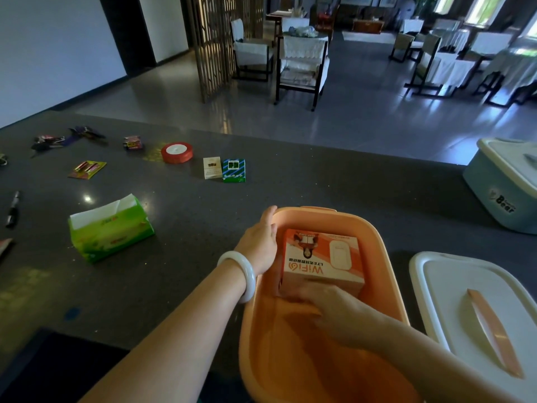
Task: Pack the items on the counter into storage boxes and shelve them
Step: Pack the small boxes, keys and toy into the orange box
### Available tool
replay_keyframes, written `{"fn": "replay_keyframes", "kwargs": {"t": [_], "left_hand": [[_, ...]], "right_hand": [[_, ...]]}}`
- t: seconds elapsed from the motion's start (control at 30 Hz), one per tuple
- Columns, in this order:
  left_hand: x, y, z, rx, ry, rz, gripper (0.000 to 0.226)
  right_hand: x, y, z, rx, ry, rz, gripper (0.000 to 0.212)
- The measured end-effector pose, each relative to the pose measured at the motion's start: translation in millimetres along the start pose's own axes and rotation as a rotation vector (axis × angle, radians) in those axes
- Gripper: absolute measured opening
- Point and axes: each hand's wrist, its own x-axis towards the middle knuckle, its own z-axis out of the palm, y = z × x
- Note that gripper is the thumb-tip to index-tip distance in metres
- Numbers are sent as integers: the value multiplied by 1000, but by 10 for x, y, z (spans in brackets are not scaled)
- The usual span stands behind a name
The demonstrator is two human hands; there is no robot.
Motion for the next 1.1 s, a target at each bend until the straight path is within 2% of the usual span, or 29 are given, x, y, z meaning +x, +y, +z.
{"fn": "replay_keyframes", "kwargs": {"t": [0.1, 0.2, 0.27, 0.73, 1.1], "left_hand": [[-7, -3, -2, 3, 7, -6, 49], [0, -1, 4, 2, 9, -9, 49], [-3, 0, 5, 1, 9, -6, 49], [8, -11, 8, 13, 12, 8, 49], [6, -9, 5, 34, 26, 13, 50]], "right_hand": [[42, 98, -25, 39, -116, 75, 43], [108, 158, -46, 34, -115, 128, 65], [130, 166, -39, 22, -126, 152, 70], [115, 209, 0, 38, -111, 217, 73], [85, 195, -7, 61, -78, 198, 65]]}}
